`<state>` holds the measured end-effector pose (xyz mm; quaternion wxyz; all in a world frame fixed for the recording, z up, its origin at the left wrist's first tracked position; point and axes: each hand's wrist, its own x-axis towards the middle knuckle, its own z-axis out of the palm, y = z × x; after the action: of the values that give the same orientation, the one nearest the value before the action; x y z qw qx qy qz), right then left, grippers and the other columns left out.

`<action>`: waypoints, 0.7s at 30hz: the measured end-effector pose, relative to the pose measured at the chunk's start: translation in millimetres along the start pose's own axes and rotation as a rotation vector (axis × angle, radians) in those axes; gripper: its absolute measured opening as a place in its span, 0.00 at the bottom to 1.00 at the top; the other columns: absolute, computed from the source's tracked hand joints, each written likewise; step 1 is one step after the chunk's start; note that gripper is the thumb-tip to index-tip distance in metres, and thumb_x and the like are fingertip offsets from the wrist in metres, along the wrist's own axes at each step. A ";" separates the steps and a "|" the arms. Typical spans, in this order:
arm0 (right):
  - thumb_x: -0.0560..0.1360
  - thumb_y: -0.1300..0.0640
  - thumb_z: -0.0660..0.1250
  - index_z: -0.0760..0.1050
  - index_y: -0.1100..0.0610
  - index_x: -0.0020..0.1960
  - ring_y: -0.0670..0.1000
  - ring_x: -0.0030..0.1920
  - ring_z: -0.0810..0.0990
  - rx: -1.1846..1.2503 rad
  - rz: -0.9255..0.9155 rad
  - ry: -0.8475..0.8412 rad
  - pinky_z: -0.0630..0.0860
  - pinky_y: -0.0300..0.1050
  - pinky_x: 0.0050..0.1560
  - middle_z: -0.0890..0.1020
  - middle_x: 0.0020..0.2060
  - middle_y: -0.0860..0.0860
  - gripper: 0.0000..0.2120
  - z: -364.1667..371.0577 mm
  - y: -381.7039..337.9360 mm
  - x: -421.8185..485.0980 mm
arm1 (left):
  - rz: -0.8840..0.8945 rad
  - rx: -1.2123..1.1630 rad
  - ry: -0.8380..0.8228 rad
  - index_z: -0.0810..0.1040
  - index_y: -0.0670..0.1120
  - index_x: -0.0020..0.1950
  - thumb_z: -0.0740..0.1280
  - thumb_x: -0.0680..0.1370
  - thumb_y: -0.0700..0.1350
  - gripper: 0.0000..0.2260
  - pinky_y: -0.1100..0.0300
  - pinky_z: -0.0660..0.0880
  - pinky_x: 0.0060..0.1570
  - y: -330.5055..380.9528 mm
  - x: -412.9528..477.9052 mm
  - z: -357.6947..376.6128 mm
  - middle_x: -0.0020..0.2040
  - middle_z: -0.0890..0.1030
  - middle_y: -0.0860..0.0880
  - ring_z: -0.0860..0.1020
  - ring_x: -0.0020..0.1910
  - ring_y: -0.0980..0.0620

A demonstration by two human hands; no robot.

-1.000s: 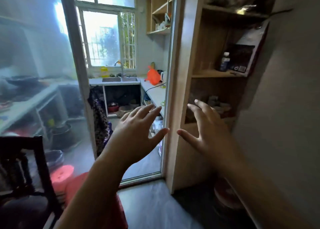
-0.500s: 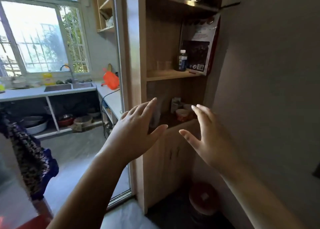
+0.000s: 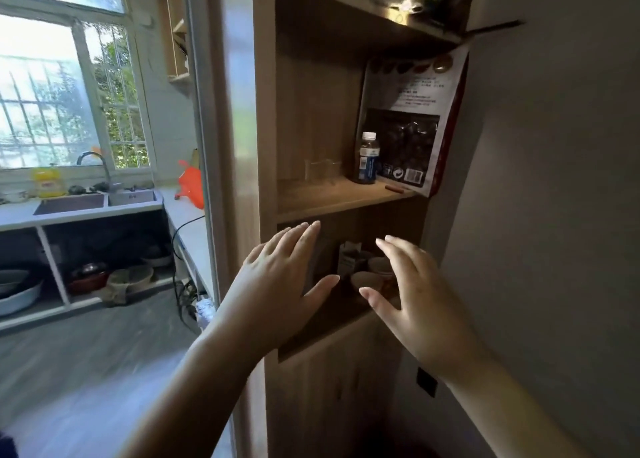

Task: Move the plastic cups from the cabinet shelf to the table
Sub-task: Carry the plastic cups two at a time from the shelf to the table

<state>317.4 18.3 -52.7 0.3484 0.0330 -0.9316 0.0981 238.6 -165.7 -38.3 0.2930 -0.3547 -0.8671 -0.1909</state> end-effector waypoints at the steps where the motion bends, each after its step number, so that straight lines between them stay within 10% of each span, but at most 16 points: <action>1: 0.74 0.42 0.59 0.59 0.53 0.72 0.45 0.70 0.60 -0.008 -0.001 0.006 0.55 0.36 0.65 0.65 0.70 0.49 0.30 3.4 9.0 8.9 | 0.007 -0.002 0.001 0.55 0.51 0.73 0.56 0.74 0.64 0.32 0.56 0.59 0.66 -2.2 10.5 6.4 0.73 0.65 0.51 0.61 0.70 0.53; 12: 0.71 0.42 0.64 0.60 0.49 0.70 0.36 0.63 0.56 0.189 -0.077 0.032 0.55 0.33 0.61 0.67 0.68 0.47 0.31 63.6 116.2 128.2 | -0.039 0.017 0.039 0.65 0.47 0.69 0.61 0.75 0.58 0.26 0.55 0.65 0.62 -31.5 126.5 80.7 0.66 0.73 0.47 0.69 0.65 0.48; 21: 0.72 0.47 0.66 0.64 0.54 0.69 0.48 0.67 0.64 0.206 -0.313 0.015 0.60 0.41 0.65 0.69 0.66 0.51 0.28 113.9 199.9 246.6 | -0.212 0.160 -0.091 0.52 0.49 0.75 0.56 0.78 0.58 0.29 0.57 0.51 0.68 -70.2 237.0 156.6 0.75 0.58 0.50 0.53 0.73 0.52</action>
<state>32.0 192.1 -7.0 0.3611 0.2123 -0.8975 0.1377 -7.5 -9.4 -12.7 0.2591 -0.2449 -0.9245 -0.1347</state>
